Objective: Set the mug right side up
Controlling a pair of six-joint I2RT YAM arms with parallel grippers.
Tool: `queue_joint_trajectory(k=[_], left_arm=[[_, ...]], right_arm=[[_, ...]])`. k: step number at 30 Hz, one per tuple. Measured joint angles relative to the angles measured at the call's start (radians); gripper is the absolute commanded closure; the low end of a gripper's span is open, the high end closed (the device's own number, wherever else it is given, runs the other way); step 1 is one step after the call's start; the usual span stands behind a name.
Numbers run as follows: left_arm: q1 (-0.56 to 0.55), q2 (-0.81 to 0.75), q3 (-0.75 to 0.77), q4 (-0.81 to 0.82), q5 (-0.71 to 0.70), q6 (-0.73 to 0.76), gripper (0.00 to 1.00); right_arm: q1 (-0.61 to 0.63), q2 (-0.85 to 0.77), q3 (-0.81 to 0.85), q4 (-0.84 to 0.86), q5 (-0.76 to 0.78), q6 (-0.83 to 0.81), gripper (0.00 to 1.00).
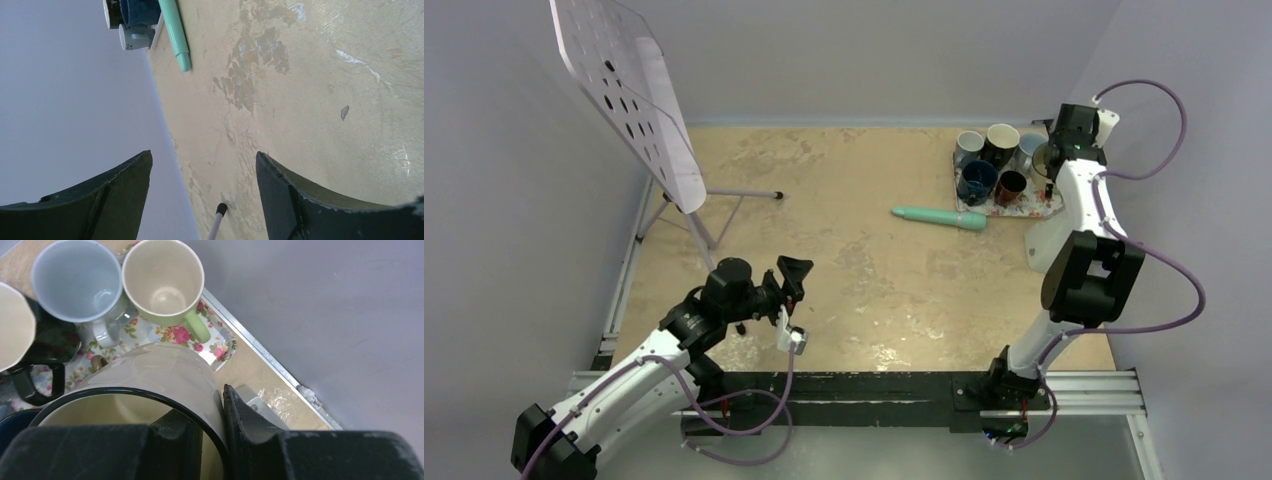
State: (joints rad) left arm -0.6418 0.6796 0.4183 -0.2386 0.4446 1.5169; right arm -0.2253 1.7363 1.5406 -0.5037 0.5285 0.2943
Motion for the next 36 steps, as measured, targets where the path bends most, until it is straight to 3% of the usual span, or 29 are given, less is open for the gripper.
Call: queue_joint_trajectory(k=[23,36], left_arm=[[0.000,-0.017,-0.024,0.036,-0.005,-0.042,0.20],[0.000,-0.016,-0.024,0.037,-0.003,-0.052,0.20]], right_arm=[[-0.057,0.168,0.078,0.030,0.004,0.004,1.00],[-0.055,0.150,-0.004,0.053,0.006,0.058,1.00]])
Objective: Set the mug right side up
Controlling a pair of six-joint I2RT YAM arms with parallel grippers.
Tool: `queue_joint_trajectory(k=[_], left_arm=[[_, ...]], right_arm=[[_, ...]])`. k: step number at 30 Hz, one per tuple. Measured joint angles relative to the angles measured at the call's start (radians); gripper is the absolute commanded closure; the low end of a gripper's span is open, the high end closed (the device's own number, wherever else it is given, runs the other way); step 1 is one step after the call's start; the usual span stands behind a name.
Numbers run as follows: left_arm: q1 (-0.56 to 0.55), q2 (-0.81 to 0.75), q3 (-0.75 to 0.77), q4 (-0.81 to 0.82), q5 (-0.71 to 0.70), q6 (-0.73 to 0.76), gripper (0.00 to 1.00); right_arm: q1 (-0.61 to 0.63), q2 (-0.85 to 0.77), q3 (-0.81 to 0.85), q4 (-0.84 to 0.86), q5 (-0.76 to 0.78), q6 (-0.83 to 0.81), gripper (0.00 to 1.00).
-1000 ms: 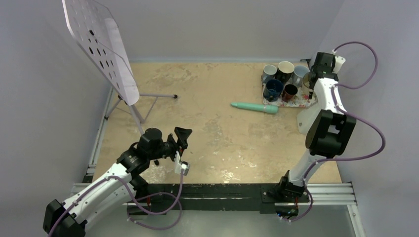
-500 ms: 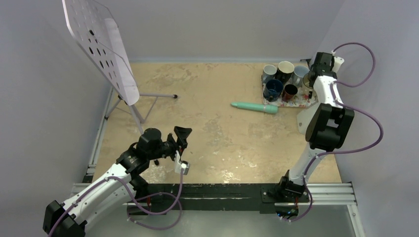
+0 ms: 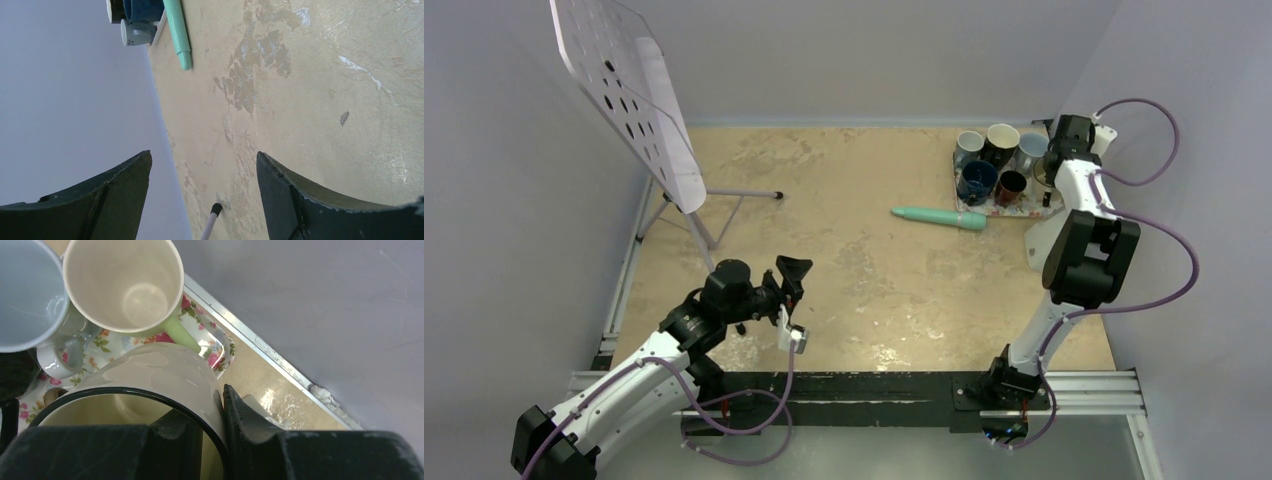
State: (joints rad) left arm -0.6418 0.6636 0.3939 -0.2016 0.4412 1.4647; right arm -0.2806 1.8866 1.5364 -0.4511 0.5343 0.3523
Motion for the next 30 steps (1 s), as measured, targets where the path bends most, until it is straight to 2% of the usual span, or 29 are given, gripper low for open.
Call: queue_joint_trajectory(k=[21,30], left_arm=[[0.000,-0.010,-0.016,0.006,0.008,-0.021,0.20],[0.000,-0.021,-0.025,0.008,0.016,-0.045,0.20]], right_arm=[[0.050,-0.069,-0.068,0.031,0.072,0.129,1.00],[0.063,-0.076,-0.081,0.064,0.050,0.250,1.00]])
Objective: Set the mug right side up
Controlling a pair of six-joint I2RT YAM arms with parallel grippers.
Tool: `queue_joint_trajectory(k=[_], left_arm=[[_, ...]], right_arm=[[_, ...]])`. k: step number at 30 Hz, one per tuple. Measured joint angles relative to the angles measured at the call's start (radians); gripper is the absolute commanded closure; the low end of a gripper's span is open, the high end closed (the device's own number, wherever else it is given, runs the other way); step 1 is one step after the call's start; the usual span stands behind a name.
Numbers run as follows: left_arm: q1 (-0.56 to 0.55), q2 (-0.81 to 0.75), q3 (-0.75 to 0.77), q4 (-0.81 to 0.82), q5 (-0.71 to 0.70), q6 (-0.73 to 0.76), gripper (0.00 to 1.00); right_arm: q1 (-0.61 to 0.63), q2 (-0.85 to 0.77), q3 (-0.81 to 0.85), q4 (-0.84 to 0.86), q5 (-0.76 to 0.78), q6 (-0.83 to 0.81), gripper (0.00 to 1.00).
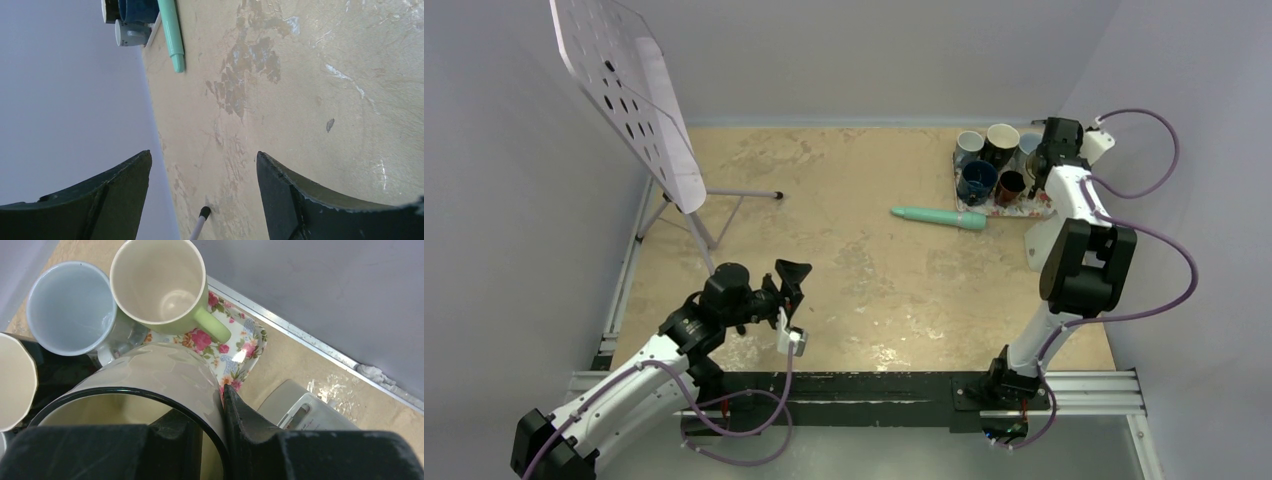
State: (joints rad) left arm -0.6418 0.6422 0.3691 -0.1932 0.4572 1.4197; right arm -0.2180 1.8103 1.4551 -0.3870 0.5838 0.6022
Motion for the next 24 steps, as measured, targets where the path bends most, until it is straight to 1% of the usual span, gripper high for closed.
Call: queue_joint_trajectory(k=[5,15,24], left_arm=[[0.000,-0.003,-0.005,-0.005,0.000,-0.007,0.20],[0.000,0.021,-0.005,-0.005,0.003,-0.006,0.19],[0.000,0.021,-0.005,-0.008,0.003,-0.006,0.19]], right_arm=[[0.000,0.000,-0.026,0.021,0.003,0.008,1.00],[-0.008,0.003,-0.027,0.056,-0.002,-0.004,1.00],[-0.052,0.012,-0.027,0.055,-0.022,-0.016,1.00]])
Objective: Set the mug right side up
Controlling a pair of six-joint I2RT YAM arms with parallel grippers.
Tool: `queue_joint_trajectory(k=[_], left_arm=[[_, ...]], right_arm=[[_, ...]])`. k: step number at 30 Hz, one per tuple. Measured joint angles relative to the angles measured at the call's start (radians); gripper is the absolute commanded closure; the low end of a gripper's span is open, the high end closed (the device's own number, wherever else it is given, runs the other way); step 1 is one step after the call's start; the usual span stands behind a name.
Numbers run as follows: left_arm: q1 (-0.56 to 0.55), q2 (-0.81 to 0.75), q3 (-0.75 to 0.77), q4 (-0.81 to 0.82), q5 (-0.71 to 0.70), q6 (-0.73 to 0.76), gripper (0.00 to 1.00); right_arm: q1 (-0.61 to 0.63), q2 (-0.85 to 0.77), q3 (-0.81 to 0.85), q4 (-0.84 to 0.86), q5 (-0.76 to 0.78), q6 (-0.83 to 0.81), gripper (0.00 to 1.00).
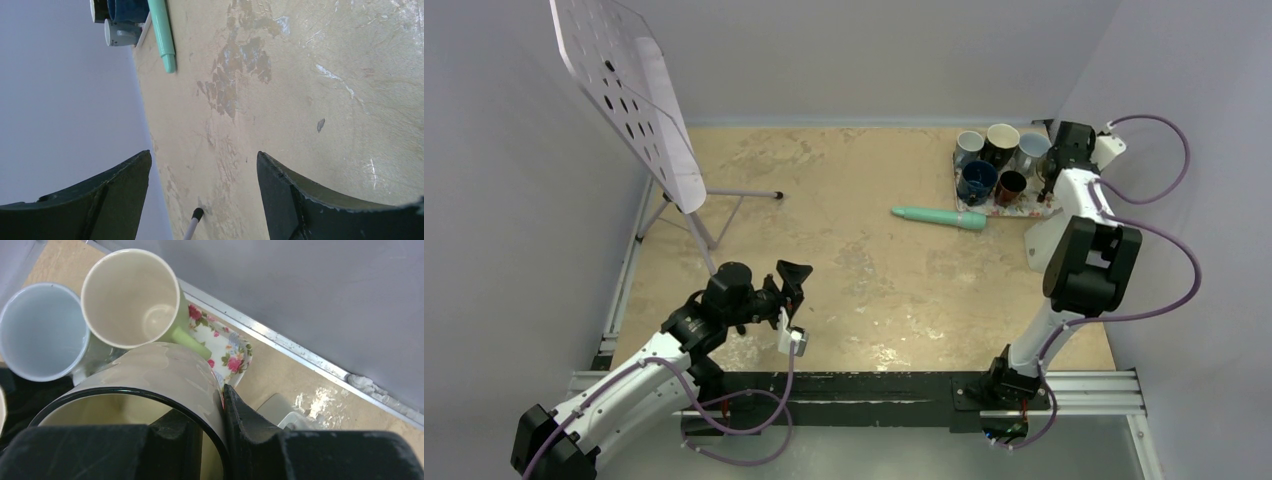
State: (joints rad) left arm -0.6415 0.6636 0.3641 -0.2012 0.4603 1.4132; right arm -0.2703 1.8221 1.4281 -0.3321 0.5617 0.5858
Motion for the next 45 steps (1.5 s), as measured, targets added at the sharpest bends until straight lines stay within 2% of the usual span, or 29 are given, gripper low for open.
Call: queue_joint_trajectory(k=[29,32,35,37,40,45], left_arm=[[0.000,0.013,0.000,-0.002,-0.001,0.001,0.20],[0.001,0.013,0.000,-0.002,-0.003,0.001,0.19],[0.003,0.013,0.000,-0.002,-0.004,0.001,0.20],[0.005,0.013,0.000,-0.002,-0.003,0.001,0.20],[0.005,0.013,0.000,-0.002,-0.003,0.001,0.19],[0.005,0.013,0.000,-0.002,-0.003,0.001,0.20]], right_arm=[[-0.019,0.220,0.077,0.008,-0.137,-0.101,1.00],[-0.019,0.226,0.077,0.003,-0.142,-0.099,0.87],[-0.019,0.226,0.082,-0.004,-0.143,-0.100,0.67],[-0.019,0.226,0.089,-0.006,-0.144,-0.096,0.58],[-0.018,0.222,0.102,0.003,-0.143,-0.097,0.53],[-0.017,0.200,0.105,0.004,-0.142,-0.098,0.50]])
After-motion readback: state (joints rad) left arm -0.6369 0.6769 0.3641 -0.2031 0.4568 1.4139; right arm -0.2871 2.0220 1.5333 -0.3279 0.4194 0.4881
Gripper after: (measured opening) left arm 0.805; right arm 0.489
